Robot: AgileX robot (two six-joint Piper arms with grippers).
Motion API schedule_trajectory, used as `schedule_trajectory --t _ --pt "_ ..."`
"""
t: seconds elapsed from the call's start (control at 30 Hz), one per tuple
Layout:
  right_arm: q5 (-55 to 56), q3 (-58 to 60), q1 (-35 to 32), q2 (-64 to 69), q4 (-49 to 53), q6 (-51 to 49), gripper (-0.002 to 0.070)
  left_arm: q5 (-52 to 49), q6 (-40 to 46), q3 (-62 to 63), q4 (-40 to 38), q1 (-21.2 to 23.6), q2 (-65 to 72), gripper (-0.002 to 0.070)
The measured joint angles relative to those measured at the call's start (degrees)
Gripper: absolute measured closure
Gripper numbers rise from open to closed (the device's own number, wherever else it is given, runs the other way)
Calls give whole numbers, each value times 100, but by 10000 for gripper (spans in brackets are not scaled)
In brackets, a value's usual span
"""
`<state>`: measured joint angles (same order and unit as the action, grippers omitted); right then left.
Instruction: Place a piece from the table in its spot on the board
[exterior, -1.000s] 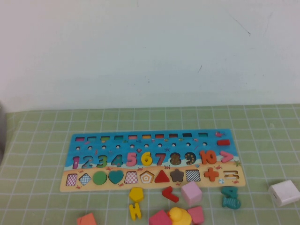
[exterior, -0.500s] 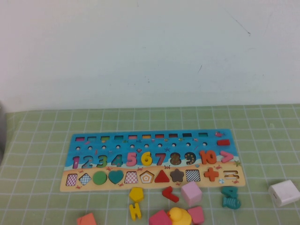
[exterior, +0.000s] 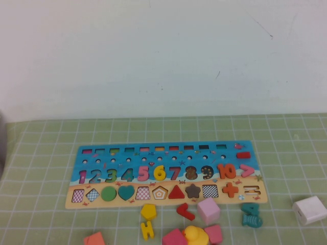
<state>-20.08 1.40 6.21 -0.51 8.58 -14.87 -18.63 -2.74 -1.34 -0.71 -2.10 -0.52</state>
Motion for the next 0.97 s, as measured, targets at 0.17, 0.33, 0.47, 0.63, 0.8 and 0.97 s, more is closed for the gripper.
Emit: schedule_trajectory --t 0.17,0.33,0.47,0.63,0.8,0.97 --pt "-33 0 0 0 377 -288 678 0 0 0 0 0 0 676" --pt "-44 0 0 0 624 -619 678 0 0 0 0 0 0 676" --pt "-44 0 0 0 647 -619 678 0 0 0 0 0 0 676" --pt "-44 0 0 0 647 -437 678 0 0 0 0 0 0 676" --pt "-44 0 0 0 399 260 678 0 0 0 0 0 0 676" --pt "-44 0 0 0 236 909 678 0 0 0 0 0 0 676"
